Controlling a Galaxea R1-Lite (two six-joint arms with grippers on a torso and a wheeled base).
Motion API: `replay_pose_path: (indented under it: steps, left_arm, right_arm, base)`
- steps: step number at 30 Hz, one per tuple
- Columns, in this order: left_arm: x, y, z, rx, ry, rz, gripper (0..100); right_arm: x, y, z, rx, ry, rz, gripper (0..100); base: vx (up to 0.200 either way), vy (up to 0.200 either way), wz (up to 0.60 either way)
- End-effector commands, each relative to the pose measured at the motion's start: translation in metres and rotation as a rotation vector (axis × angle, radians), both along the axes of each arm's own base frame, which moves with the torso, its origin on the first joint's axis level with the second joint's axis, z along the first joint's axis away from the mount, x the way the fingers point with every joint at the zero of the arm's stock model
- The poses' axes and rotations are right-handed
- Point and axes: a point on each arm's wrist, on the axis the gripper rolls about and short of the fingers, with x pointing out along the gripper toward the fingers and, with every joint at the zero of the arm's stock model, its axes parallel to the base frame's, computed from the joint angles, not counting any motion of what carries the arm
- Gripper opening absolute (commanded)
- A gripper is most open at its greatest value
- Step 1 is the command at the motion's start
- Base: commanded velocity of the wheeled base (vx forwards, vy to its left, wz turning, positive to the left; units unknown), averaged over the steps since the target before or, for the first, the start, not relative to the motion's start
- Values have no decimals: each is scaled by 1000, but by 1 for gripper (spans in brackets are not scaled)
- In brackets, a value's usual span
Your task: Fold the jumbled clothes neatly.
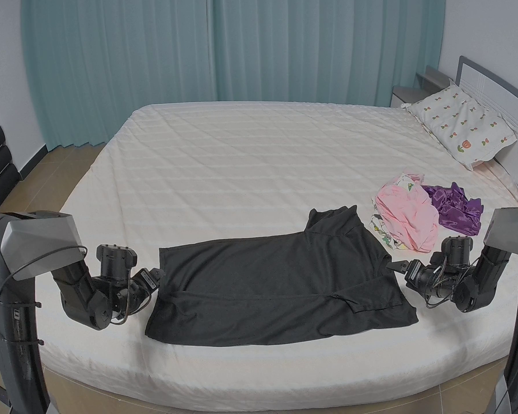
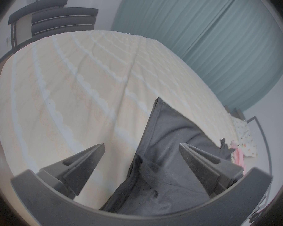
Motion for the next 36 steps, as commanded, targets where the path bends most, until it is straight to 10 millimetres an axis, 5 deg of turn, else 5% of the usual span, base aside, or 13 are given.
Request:
replay_pose_path:
  steps: [1,14,30,31,36]
  left_arm:
    - [-19,4,21,-59,-10,6,100]
    - [-38,-3,9,-251,13,33,100]
    - [-40,-2,5,-254,3,33,100]
    - [-40,-2,5,-254,5,33,100]
    - [-40,-2,5,-254,5,33,100]
  right_arm:
    - [-25,33,10,3,55,-68,100]
    - [-39,70,-15,-49,143,-116,100]
    - [-21,81,-28,-105,103,-176,100]
    - [-21,82,-28,-107,102,-177,0]
    - [-19,83,-30,-122,94,-201,0]
  base:
    - [0,0,0]
    - [0,0,0]
    - [0,0,0]
    - [0,0,0]
    - [0,0,0]
